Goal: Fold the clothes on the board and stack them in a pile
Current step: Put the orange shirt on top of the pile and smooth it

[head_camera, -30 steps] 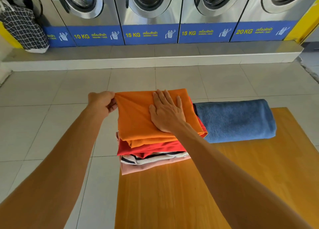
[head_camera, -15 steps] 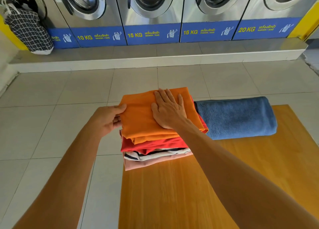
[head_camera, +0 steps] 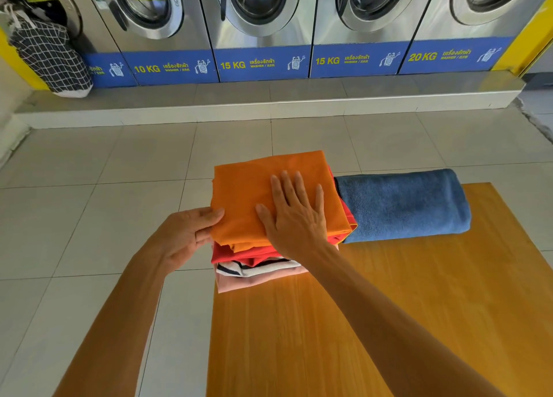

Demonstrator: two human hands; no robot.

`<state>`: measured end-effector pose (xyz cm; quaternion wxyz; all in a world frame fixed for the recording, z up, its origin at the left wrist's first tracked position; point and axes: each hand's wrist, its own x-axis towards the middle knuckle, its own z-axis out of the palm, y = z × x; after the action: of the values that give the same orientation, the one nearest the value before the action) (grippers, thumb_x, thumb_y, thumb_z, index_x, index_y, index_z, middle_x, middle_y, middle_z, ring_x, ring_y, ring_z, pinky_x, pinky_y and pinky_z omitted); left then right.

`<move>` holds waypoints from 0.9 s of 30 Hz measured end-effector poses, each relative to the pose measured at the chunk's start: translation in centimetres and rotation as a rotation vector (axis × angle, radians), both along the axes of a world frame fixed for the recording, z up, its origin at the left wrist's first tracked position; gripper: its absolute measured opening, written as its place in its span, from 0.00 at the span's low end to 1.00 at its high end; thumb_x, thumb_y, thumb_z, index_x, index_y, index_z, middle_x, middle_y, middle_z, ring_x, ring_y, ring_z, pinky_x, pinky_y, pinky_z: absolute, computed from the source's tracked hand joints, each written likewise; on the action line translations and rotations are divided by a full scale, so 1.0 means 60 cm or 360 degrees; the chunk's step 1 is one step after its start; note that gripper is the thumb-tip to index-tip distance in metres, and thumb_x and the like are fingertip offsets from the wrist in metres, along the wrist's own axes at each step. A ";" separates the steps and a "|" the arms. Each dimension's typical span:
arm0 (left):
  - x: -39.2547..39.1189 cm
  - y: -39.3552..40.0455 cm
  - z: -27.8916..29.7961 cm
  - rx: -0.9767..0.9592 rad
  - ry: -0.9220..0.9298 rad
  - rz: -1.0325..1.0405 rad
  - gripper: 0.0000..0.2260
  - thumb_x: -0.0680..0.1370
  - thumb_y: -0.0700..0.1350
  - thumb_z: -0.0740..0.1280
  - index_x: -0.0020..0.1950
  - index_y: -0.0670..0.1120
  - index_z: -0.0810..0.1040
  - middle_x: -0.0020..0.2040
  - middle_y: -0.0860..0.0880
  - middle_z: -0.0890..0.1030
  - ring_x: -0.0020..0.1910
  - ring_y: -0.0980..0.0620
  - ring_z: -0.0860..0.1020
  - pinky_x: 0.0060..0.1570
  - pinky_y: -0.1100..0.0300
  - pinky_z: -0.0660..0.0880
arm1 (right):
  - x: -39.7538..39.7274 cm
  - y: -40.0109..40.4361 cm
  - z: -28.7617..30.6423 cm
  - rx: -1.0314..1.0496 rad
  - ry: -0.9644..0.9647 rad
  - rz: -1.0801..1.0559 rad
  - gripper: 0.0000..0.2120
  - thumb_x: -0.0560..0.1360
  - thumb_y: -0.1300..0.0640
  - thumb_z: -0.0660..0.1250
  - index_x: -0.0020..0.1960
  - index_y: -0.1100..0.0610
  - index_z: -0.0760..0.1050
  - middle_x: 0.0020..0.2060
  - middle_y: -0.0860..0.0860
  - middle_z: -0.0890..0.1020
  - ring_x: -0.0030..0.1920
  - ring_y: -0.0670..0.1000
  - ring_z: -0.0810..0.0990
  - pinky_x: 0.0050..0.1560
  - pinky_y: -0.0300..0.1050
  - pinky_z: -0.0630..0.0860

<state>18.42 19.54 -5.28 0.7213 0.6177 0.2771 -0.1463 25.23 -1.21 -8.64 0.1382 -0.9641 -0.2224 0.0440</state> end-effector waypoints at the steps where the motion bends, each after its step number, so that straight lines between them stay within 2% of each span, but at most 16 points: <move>1: -0.008 -0.001 0.000 0.0057 -0.0001 -0.0045 0.25 0.73 0.47 0.72 0.68 0.42 0.73 0.60 0.46 0.82 0.61 0.44 0.79 0.64 0.47 0.72 | -0.003 -0.004 0.002 0.0013 -0.0011 -0.0040 0.36 0.82 0.33 0.39 0.83 0.51 0.41 0.82 0.50 0.44 0.82 0.55 0.37 0.78 0.64 0.34; 3: -0.024 -0.004 0.001 0.0169 -0.0020 -0.0139 0.22 0.71 0.46 0.73 0.64 0.45 0.76 0.58 0.49 0.84 0.60 0.45 0.80 0.66 0.47 0.69 | -0.010 -0.017 0.003 -0.0011 -0.0023 -0.0077 0.36 0.81 0.33 0.38 0.83 0.51 0.41 0.82 0.50 0.44 0.81 0.55 0.37 0.78 0.64 0.34; 6: -0.040 -0.009 0.004 0.0304 -0.0085 -0.0107 0.18 0.71 0.41 0.74 0.60 0.46 0.80 0.54 0.49 0.85 0.56 0.47 0.82 0.64 0.47 0.73 | -0.022 -0.046 0.005 -0.0052 -0.0026 -0.0130 0.36 0.82 0.34 0.40 0.83 0.52 0.45 0.83 0.52 0.45 0.82 0.55 0.39 0.78 0.64 0.34; 7: -0.044 -0.011 0.005 0.0332 -0.0102 -0.0050 0.16 0.71 0.40 0.73 0.58 0.47 0.80 0.54 0.49 0.86 0.55 0.47 0.83 0.63 0.47 0.73 | -0.025 -0.057 0.013 -0.0003 -0.0035 -0.0215 0.35 0.82 0.35 0.43 0.83 0.53 0.48 0.83 0.53 0.48 0.82 0.56 0.43 0.78 0.63 0.35; 8: -0.048 -0.013 0.005 0.0353 -0.0110 -0.0007 0.15 0.71 0.41 0.73 0.58 0.48 0.81 0.53 0.49 0.86 0.55 0.47 0.82 0.64 0.46 0.73 | -0.026 -0.070 0.020 0.0076 -0.0049 -0.0347 0.34 0.83 0.36 0.46 0.82 0.55 0.54 0.82 0.55 0.55 0.82 0.58 0.50 0.78 0.62 0.41; 9: -0.051 -0.017 0.004 0.0373 -0.0103 0.0009 0.16 0.71 0.44 0.74 0.58 0.48 0.81 0.54 0.49 0.85 0.56 0.47 0.82 0.64 0.46 0.72 | -0.028 -0.085 0.031 0.0164 -0.0074 -0.0509 0.31 0.83 0.38 0.51 0.79 0.56 0.60 0.78 0.56 0.64 0.78 0.59 0.61 0.77 0.61 0.52; 10: -0.055 -0.022 0.003 0.0396 -0.0070 0.0009 0.18 0.70 0.48 0.74 0.59 0.48 0.80 0.55 0.50 0.85 0.56 0.47 0.81 0.64 0.46 0.71 | -0.029 -0.102 0.040 0.0256 -0.0081 -0.0684 0.27 0.82 0.41 0.56 0.74 0.57 0.67 0.71 0.57 0.74 0.70 0.59 0.72 0.71 0.59 0.64; 11: -0.059 -0.028 0.001 0.0413 -0.0021 0.0003 0.20 0.69 0.52 0.73 0.60 0.48 0.79 0.55 0.50 0.84 0.57 0.47 0.80 0.63 0.46 0.71 | -0.030 -0.120 0.050 0.0354 -0.0048 -0.0842 0.23 0.81 0.42 0.59 0.67 0.57 0.72 0.60 0.55 0.80 0.58 0.57 0.79 0.60 0.55 0.71; 12: -0.063 -0.033 -0.001 0.0421 0.0025 -0.0004 0.22 0.69 0.55 0.72 0.61 0.48 0.78 0.56 0.50 0.83 0.57 0.47 0.79 0.62 0.47 0.71 | -0.031 -0.137 0.054 0.0465 0.0051 -0.0964 0.20 0.80 0.41 0.61 0.60 0.57 0.75 0.51 0.53 0.82 0.48 0.54 0.80 0.49 0.49 0.74; 13: -0.066 -0.038 -0.005 0.0418 0.0061 -0.0006 0.22 0.70 0.56 0.72 0.62 0.49 0.77 0.56 0.50 0.82 0.56 0.47 0.79 0.60 0.48 0.72 | -0.031 -0.152 0.056 0.0599 0.0208 -0.1034 0.19 0.80 0.41 0.62 0.54 0.57 0.76 0.44 0.51 0.83 0.41 0.51 0.80 0.40 0.46 0.74; 15: -0.070 -0.047 -0.008 0.0351 0.0095 0.0023 0.21 0.72 0.55 0.70 0.63 0.49 0.76 0.57 0.49 0.81 0.54 0.49 0.79 0.59 0.49 0.72 | -0.027 -0.175 0.049 0.0915 0.0546 -0.1012 0.17 0.80 0.42 0.65 0.47 0.57 0.78 0.38 0.51 0.84 0.36 0.52 0.82 0.34 0.44 0.74; 17: -0.076 -0.052 -0.007 0.0259 0.0082 0.0066 0.21 0.73 0.54 0.70 0.63 0.49 0.76 0.57 0.48 0.82 0.54 0.49 0.80 0.61 0.48 0.72 | -0.024 -0.190 0.040 0.1191 0.0757 -0.0926 0.15 0.80 0.47 0.67 0.44 0.59 0.80 0.37 0.51 0.86 0.33 0.48 0.84 0.36 0.45 0.76; 19: -0.081 -0.052 -0.008 0.0185 0.0054 0.0130 0.21 0.71 0.52 0.71 0.61 0.45 0.77 0.55 0.45 0.83 0.55 0.45 0.81 0.64 0.47 0.72 | -0.019 -0.201 0.031 0.1435 0.0859 -0.0946 0.13 0.80 0.51 0.68 0.44 0.61 0.80 0.36 0.51 0.86 0.30 0.45 0.82 0.37 0.43 0.75; 21: -0.086 -0.053 -0.011 0.0105 0.0046 0.0237 0.18 0.72 0.47 0.70 0.60 0.41 0.77 0.53 0.43 0.83 0.55 0.43 0.81 0.65 0.47 0.71 | -0.017 -0.210 0.022 0.1657 0.0943 -0.1045 0.12 0.80 0.54 0.69 0.44 0.62 0.80 0.34 0.53 0.84 0.31 0.47 0.79 0.36 0.42 0.75; 23: -0.089 -0.052 -0.018 0.0046 0.0063 0.0304 0.13 0.75 0.42 0.69 0.59 0.40 0.77 0.55 0.42 0.83 0.55 0.43 0.81 0.66 0.47 0.71 | -0.021 -0.213 0.011 0.1731 0.1005 -0.1069 0.12 0.79 0.55 0.70 0.42 0.62 0.81 0.33 0.54 0.82 0.31 0.49 0.77 0.35 0.41 0.74; 27: -0.092 -0.042 -0.026 -0.0062 0.0058 0.0371 0.17 0.76 0.40 0.68 0.64 0.39 0.75 0.60 0.40 0.80 0.57 0.43 0.80 0.57 0.52 0.74 | -0.026 -0.222 0.007 0.1886 0.1111 -0.1055 0.09 0.78 0.57 0.71 0.45 0.62 0.82 0.35 0.55 0.82 0.30 0.47 0.76 0.34 0.41 0.74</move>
<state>12.87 17.04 -6.81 0.7401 0.5644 0.3572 -0.0779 23.66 -14.53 -8.23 0.7008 -0.6752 0.1487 0.1757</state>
